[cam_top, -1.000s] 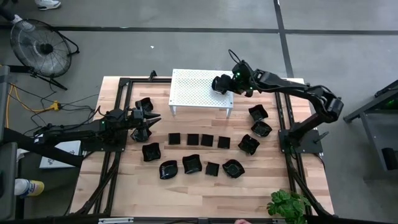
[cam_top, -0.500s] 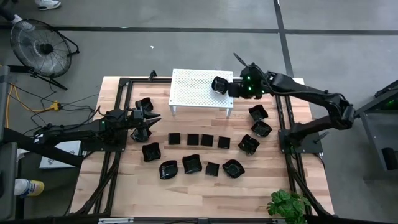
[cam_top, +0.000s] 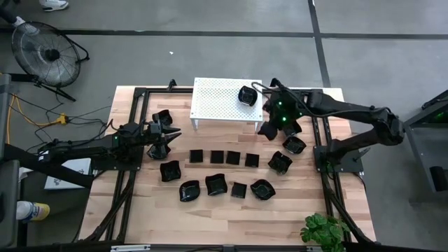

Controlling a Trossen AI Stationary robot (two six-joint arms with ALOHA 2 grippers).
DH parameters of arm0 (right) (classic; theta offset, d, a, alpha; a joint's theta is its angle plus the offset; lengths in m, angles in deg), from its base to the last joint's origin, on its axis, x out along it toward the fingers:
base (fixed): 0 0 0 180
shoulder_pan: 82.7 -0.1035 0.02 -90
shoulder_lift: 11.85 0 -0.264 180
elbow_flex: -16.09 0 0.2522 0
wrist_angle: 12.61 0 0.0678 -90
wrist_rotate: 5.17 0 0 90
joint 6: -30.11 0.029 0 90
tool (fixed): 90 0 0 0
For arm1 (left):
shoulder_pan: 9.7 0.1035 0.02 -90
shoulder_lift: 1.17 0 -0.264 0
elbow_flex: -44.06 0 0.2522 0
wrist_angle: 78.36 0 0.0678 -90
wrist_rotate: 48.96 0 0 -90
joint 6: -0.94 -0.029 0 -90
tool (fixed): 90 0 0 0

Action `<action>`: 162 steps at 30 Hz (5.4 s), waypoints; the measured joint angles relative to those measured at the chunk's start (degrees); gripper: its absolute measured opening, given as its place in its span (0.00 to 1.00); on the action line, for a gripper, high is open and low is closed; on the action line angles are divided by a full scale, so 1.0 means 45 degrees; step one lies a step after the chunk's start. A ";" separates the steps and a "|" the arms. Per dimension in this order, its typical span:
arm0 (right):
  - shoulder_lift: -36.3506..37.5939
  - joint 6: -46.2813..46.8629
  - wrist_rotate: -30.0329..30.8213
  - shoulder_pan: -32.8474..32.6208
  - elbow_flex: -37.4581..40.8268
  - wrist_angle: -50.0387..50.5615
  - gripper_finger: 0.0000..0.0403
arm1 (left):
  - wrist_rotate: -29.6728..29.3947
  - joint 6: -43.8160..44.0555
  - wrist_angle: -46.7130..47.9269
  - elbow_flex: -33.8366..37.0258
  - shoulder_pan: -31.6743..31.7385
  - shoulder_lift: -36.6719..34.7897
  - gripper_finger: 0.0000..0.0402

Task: Pick & Place Mini shaped plates
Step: Put the distorted square plate on the shelf

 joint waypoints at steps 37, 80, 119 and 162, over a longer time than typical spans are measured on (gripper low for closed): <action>0.0763 0.5179 0.5136 -0.1691 0.3107 0.3556 0.36 | -0.0004 0.0000 -0.0004 0.0000 -0.0001 -0.0004 0.18; -0.2453 0.1434 0.6961 0.1722 0.5132 -0.0375 0.24 | 0.0001 0.0000 -0.0005 0.0000 0.0004 0.0000 0.18; -0.2443 0.1500 0.6796 0.1713 0.5168 0.0007 0.01 | 0.0001 0.0000 0.0000 0.0000 -0.0001 -0.0004 0.18; -0.0453 -0.0549 0.8013 0.1063 -0.1872 0.6845 0.00 | -0.0004 0.0000 0.0000 0.0000 0.0001 -0.0002 0.18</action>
